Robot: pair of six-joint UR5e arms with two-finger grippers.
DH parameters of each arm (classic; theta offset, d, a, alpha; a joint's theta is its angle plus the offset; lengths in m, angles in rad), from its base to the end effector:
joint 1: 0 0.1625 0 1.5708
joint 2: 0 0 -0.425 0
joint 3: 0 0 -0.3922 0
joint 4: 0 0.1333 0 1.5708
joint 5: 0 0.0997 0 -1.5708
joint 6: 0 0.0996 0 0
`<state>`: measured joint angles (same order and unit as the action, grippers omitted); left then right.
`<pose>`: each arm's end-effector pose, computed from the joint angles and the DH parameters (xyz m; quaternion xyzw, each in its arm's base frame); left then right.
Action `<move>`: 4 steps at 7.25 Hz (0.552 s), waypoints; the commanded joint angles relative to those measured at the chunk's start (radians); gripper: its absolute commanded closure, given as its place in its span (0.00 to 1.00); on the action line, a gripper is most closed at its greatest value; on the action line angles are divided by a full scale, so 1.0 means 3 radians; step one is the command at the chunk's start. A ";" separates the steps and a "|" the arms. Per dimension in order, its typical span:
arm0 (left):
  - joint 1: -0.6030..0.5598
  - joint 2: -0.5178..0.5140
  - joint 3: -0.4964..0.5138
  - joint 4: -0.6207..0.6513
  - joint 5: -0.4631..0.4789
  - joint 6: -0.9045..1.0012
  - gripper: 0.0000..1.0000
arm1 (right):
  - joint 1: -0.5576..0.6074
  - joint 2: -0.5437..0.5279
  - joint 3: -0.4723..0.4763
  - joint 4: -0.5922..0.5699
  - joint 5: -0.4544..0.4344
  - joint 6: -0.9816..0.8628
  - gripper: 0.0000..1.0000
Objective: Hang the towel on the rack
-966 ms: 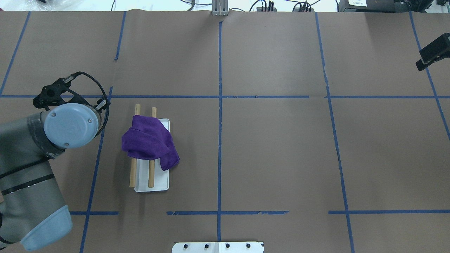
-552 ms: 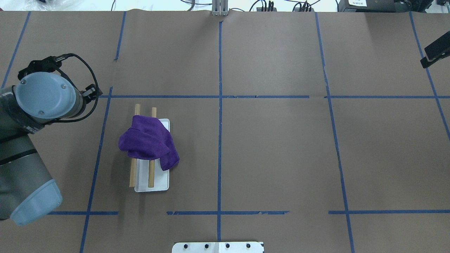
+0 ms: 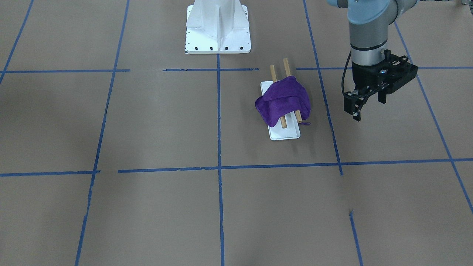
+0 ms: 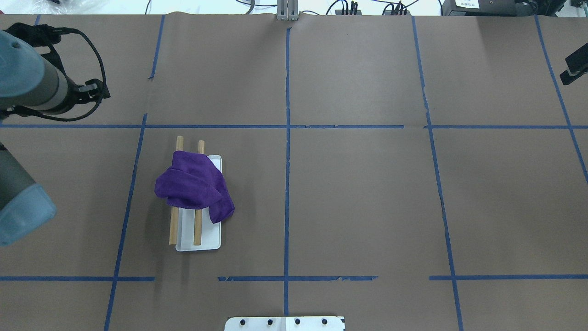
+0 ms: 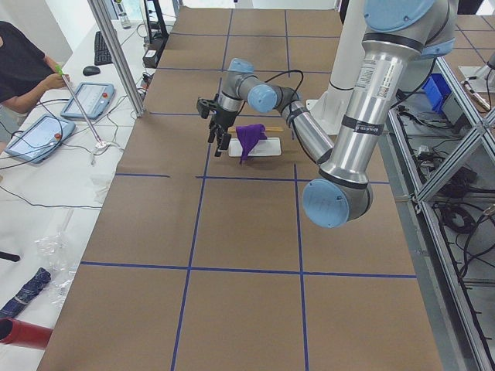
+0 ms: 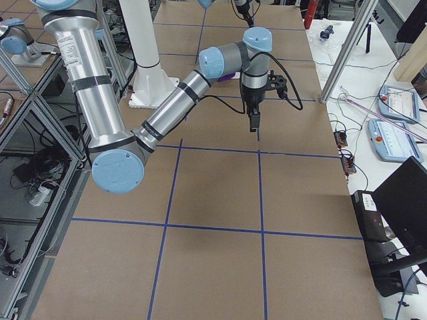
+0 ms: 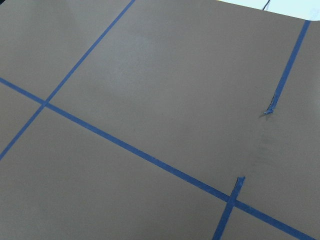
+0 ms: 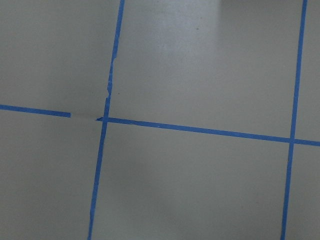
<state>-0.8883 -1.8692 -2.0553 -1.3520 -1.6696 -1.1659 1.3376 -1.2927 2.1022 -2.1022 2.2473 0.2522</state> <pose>0.2449 -0.4971 0.3225 0.1296 0.2504 -0.2163 0.9347 -0.0475 -0.5072 0.3346 0.0479 -0.3504 -0.0371 0.9346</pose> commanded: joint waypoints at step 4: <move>-0.1169 0.0043 0.0581 -0.0095 -0.1290 0.2539 0.00 | 0.0475 -0.0068 -0.0753 0.0007 0.0393 -0.0875 0.00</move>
<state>-1.1787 -1.8632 -1.9288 -1.3791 -1.9807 -0.5430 1.4459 -1.3015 1.9258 -2.1012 2.3318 0.0426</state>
